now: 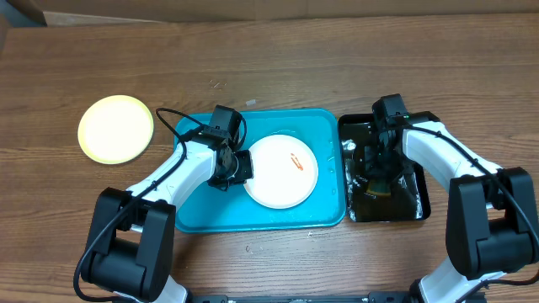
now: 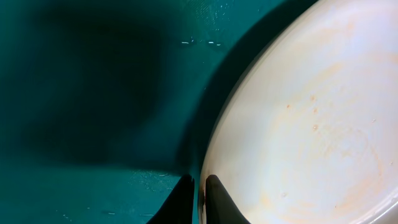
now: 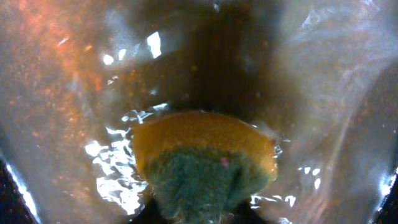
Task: Clean dirty plates on tray and stack at the side
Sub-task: 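Lower right gripper into the black tray and grasp the sponge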
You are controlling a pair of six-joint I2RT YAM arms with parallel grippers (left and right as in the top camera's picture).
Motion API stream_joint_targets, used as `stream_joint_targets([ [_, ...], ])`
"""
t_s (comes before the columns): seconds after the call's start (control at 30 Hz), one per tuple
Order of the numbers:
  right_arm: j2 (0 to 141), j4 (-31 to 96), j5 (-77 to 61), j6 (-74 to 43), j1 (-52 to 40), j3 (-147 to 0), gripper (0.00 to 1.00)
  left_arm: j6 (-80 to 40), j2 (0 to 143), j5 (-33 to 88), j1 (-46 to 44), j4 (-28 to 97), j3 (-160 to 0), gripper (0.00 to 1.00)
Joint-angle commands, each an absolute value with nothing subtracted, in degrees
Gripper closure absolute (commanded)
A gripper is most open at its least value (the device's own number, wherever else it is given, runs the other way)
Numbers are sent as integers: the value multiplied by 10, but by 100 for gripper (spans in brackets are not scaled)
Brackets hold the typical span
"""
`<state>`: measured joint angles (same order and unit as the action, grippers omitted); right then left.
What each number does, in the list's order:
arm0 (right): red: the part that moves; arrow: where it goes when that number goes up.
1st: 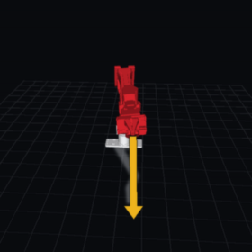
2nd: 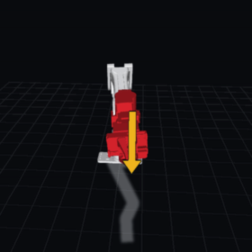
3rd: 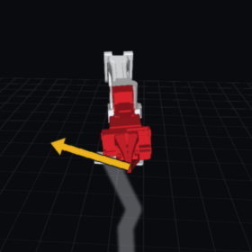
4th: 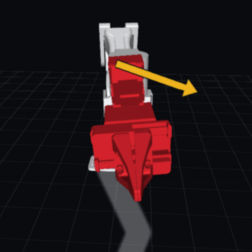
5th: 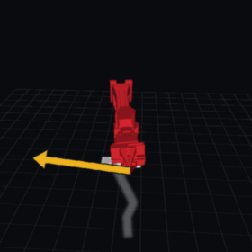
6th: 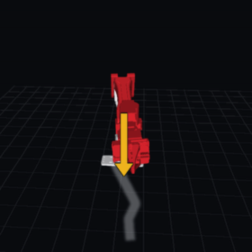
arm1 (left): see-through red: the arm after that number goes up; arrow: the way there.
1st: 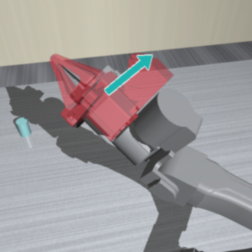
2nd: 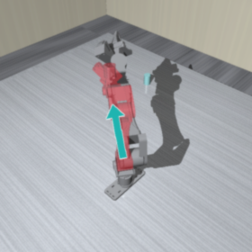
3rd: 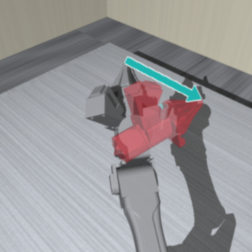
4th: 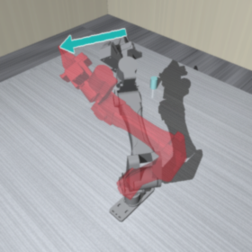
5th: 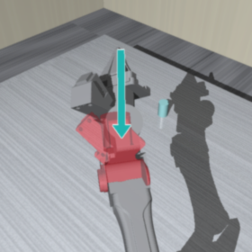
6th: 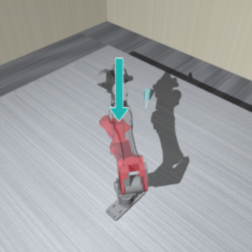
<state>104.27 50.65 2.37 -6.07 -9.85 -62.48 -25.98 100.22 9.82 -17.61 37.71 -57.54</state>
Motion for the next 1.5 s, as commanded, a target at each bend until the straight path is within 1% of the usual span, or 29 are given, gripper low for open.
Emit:
stream_joint_targets([
  [0.0,1039,494,30,-60,-96,-625,36,-258,1006,101,-177,376,-583,89],
  [0.03,1039,483,30,-59,-95,-626,32,-258,1006,101,-177,375,-583,89],
  [0.1,1039,458,30,-58,-92,-626,31,-258,1006,101,-177,374,-583,89],
  [0.17,1039,436,29,-58,-92,-626,32,-258,1006,100,-177,374,-583,89],
  [0.2,1039,430,29,-58,-92,-626,35,-258,1006,101,-177,374,-583,89],
  [0.23,1039,428,29,-61,-92,-626,41,-258,1006,101,-177,374,-583,89],
  [0.27,1039,427,26,-60,-92,-626,61,-258,1006,100,-177,374,-583,89],
  [0.3,1039,426,22,-60,-92,-626,76,-257,1006,100,-177,374,-583,89],
  [0.33,1039,424,15,-60,-92,-626,87,-258,1006,99,-177,374,-583,88],
  [0.37,1039,418,7,-60,-92,-626,88,-257,1006,97,-177,373,-583,87],
  [0.4,1039,410,-3,-60,-92,-626,87,-258,1006,92,-177,373,-583,87],
  [0.47,1039,397,-17,-60,-92,-626,78,-258,1006,80,-177,373,-583,87],
  [0.5,1039,394,-18,-60,-92,-627,69,-258,1006,73,-177,373,-583,86],
  [0.53,1039,393,-18,-60,-92,-632,42,-258,1006,68,-177,373,-583,83],
  [0.57,1039,399,-18,-60,-91,-639,35,-258,1006,68,-176,373,-583,81],
  [0.6,1039,408,-18,-60,-91,-646,32,-258,1006,68,-176,373,-583,80],
  [0.77,1039,486,-18,-60,-91,-683,30,-258,1006,57,-176,373,-583,79],
  [0.93,1039,526,-16,-60,-91,-683,30,-260,1006,54,-177,372,-583,81],
  [1.0,1039,543,-16,-61,-91,-683,31,-259,1006,53,-177,370,-582,84],
  [1.03,1039,548,-16,-61,-91,-683,30,-259,1006,53,-177,370,-582,88],
  [1.23,1039,550,-17,-61,-91,-682,24,-259,1007,27,-177,371,-582,93],
  [1.47,1039,542,-56,-63,-91,-663,26,-251,1009,20,-176,368,-582,91],
])
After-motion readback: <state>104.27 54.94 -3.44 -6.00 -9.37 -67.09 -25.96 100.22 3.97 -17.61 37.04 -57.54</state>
